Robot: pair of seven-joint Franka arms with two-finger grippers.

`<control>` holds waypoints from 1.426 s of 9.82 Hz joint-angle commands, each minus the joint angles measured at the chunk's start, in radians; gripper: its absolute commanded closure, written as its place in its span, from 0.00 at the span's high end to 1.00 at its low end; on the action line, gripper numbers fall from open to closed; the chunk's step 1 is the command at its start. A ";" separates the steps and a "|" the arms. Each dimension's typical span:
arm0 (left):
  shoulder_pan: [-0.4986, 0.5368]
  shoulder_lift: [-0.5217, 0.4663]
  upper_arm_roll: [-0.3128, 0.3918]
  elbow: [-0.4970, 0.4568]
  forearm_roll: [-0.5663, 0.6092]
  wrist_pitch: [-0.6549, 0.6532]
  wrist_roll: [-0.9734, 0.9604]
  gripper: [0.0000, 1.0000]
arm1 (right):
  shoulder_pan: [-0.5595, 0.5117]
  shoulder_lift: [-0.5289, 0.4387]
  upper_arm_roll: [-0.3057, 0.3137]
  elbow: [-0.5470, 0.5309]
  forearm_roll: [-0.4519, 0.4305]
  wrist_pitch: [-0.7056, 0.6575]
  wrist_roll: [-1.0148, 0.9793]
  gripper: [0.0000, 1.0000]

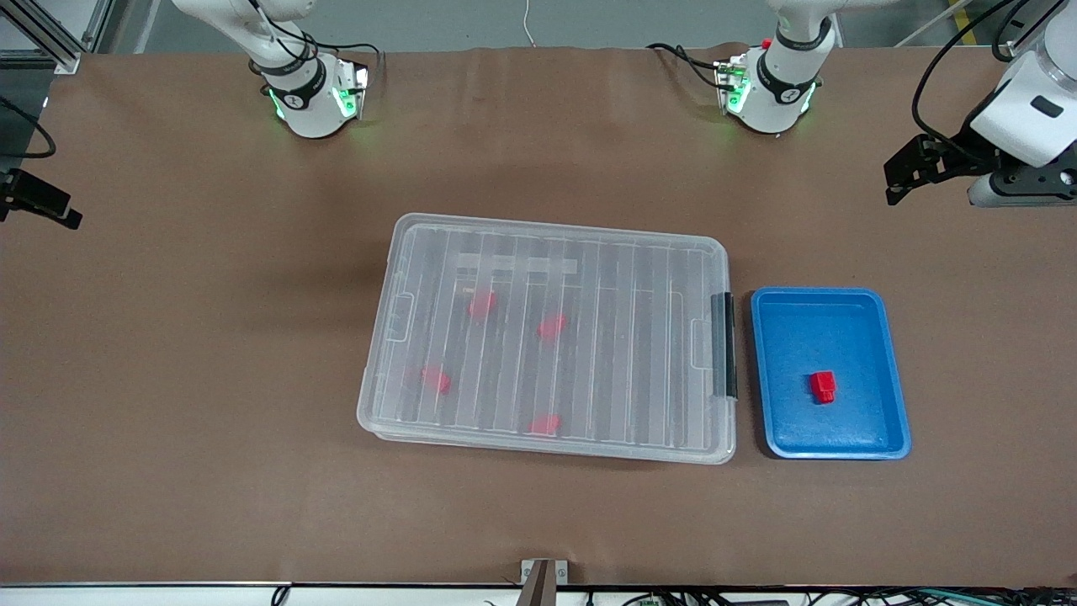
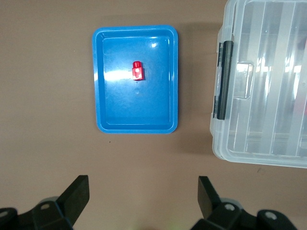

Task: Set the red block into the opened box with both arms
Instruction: 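Reach the right gripper to the lid edge while the left gripper reaches the tray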

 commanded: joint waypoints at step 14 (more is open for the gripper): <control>0.067 0.600 0.005 0.004 0.097 0.412 0.000 1.00 | 0.318 0.338 0.225 -0.079 -0.003 0.336 0.338 1.00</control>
